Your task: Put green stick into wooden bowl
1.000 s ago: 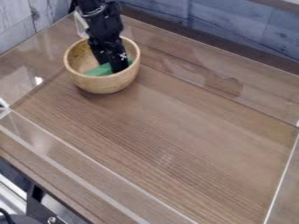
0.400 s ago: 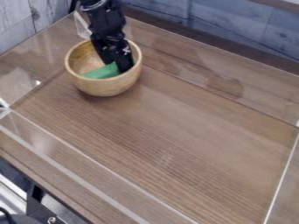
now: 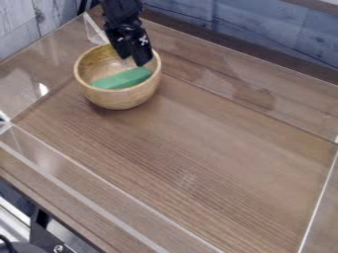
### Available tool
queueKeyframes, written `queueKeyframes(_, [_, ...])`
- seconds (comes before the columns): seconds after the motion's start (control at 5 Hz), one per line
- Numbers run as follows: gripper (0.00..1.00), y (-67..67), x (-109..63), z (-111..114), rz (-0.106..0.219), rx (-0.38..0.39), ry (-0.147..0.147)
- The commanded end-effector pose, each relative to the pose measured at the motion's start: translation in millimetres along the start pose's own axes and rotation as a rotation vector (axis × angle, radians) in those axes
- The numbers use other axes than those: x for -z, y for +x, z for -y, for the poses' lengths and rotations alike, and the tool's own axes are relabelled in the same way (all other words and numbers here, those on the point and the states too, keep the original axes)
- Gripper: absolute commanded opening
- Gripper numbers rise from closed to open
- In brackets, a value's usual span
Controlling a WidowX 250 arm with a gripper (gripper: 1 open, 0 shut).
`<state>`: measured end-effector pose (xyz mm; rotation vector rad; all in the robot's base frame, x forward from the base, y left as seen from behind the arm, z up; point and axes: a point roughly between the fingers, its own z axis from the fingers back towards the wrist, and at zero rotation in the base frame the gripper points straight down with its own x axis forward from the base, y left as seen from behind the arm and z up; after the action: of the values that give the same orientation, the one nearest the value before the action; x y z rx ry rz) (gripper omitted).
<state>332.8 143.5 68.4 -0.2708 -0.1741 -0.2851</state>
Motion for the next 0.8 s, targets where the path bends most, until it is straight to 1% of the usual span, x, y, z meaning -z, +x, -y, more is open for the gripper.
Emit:
queueKeyframes(0.0, [1.0,10.3,-25.9,-9,0.044,0.027,0.034])
queueKeyframes(0.2, [1.0,11.4,-29.3,-16,0.034,0.041,0.027])
queueKeyframes(0.4, [1.0,9.5,-24.8,-23,0.033,0.012,0.03])
queueKeyframes(0.6, [0.0,8.2,-20.2,-29,0.032,-0.015,0.033])
